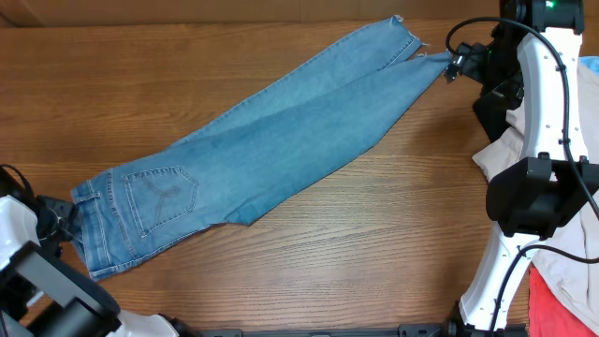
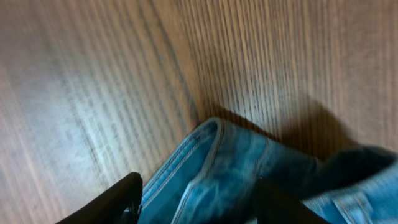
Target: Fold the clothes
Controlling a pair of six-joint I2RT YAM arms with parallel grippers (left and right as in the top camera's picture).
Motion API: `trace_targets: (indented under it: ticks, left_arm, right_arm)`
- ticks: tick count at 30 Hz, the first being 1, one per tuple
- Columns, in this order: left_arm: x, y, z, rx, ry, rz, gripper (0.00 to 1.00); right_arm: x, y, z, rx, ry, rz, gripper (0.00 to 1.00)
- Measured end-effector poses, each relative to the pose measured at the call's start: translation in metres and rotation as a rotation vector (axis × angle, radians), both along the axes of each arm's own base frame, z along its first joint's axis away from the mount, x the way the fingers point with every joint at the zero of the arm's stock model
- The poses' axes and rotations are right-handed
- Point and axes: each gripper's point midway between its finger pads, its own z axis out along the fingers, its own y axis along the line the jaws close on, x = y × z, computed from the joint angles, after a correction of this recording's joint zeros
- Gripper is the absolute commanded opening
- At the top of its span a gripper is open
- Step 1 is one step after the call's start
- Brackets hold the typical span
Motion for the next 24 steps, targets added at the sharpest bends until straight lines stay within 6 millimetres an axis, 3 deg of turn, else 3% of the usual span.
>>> trace_targets:
  ticks: [3, 5, 7, 9, 18, 21, 24]
  left_arm:
    - [0.001, -0.002, -0.017, -0.034, 0.018, -0.006, 0.56]
    - [0.002, -0.004, -0.027, -0.059, 0.026, -0.011, 0.49]
    - [0.005, -0.004, -0.034, -0.074, 0.021, -0.025, 0.33]
    - [0.012, -0.004, -0.035, -0.076, -0.006, -0.048, 0.04]
    - [0.036, 0.012, -0.024, -0.041, -0.083, -0.083, 0.04]
    - [0.058, 0.032, 0.002, 0.001, -0.139, -0.096, 0.04]
    - [0.087, 0.06, 0.049, 0.087, -0.229, -0.116, 0.04]
  right_arm:
    - [-0.001, 0.0, 0.0, 0.001, 0.004, 0.0, 1.0]
    - [-0.001, 0.0, 0.0, 0.001, 0.004, 0.0, 1.0]
    - [-0.001, 0.0, 0.0, 0.001, 0.005, 0.0, 1.0]
    - [-0.001, 0.0, 0.0, 0.001, 0.006, 0.0, 1.0]
    - [-0.004, 0.001, 0.0, 0.002, 0.015, 0.0, 1.0]
    - [-0.004, 0.001, 0.0, 0.003, 0.015, 0.0, 1.0]
    - [-0.004, 0.001, 0.0, 0.003, 0.015, 0.0, 1.0]
